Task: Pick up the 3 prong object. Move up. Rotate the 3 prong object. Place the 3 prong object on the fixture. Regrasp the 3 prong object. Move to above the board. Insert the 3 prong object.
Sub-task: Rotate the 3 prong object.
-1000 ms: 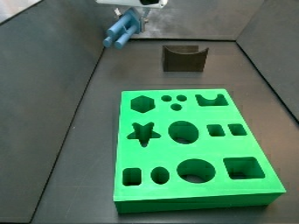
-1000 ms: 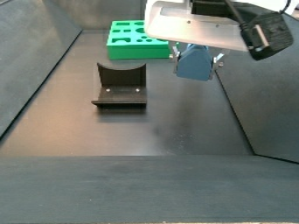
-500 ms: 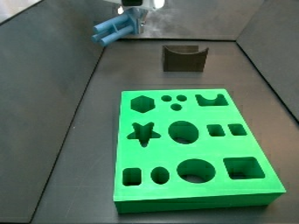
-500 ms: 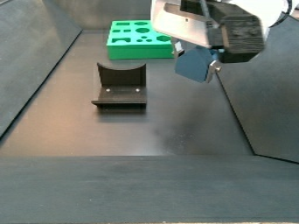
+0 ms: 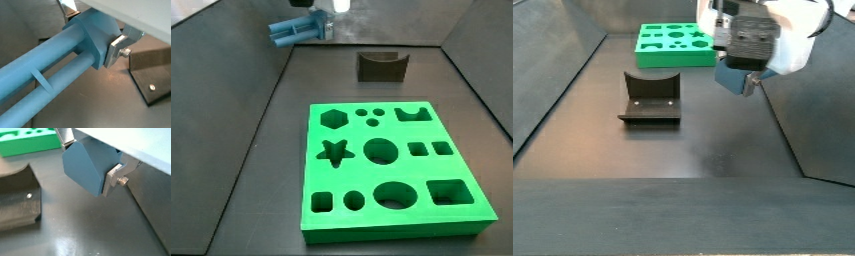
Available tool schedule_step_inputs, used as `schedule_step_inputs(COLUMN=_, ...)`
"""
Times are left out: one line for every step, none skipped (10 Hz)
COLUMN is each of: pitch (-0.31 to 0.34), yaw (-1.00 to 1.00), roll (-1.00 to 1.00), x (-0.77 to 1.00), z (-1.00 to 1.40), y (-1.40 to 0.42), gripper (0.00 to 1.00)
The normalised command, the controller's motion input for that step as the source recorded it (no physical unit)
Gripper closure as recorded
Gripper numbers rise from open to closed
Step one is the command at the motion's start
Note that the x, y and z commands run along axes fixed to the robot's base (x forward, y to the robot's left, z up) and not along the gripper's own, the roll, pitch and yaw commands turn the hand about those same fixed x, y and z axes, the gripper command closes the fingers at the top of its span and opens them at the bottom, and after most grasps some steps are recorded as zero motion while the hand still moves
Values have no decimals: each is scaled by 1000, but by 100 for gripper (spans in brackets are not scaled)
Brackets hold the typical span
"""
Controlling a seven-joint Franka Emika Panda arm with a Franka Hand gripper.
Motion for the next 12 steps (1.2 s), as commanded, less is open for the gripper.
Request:
schedule_step_inputs(pitch=-6, yaw=-1000, roll=1, x=22, z=-19, y=17, gripper=100)
schedule_step_inputs(pitch=-7, yaw=-1000, roll=1, x=22, z=-19, y=17, gripper=100)
schedule_step_inputs(pitch=-7, yaw=-1000, roll=1, x=22, z=-19, y=17, gripper=100)
schedule_step_inputs(pitch=-7, yaw=-1000, roll=1, x=22, z=-19, y=17, gripper=100)
schedule_step_inputs(pitch=-7, yaw=-1000, roll=1, x=21, z=-19, y=17, gripper=100)
schedule_step_inputs(pitch=-7, yaw=-1000, roll=1, x=21, z=-19, y=17, gripper=100)
schedule_step_inputs(pitch=-8, yaw=-1000, roll=1, x=21, z=-19, y=17, gripper=100)
schedule_step_inputs(pitch=-8, yaw=-1000, roll=1, x=21, z=-19, y=17, gripper=100)
schedule_step_inputs(pitch=-8, yaw=-1000, roll=1, x=21, z=-19, y=17, gripper=100)
schedule_step_inputs(pitch=-9, yaw=-1000, roll=1, x=21, z=-19, y=17, gripper=100)
schedule_step_inputs(pitch=-9, yaw=-1000, roll=1, x=21, z=-19, y=18, gripper=100)
schedule_step_inputs(pitch=-10, yaw=-1000, roll=1, x=21, z=-20, y=18, gripper=100)
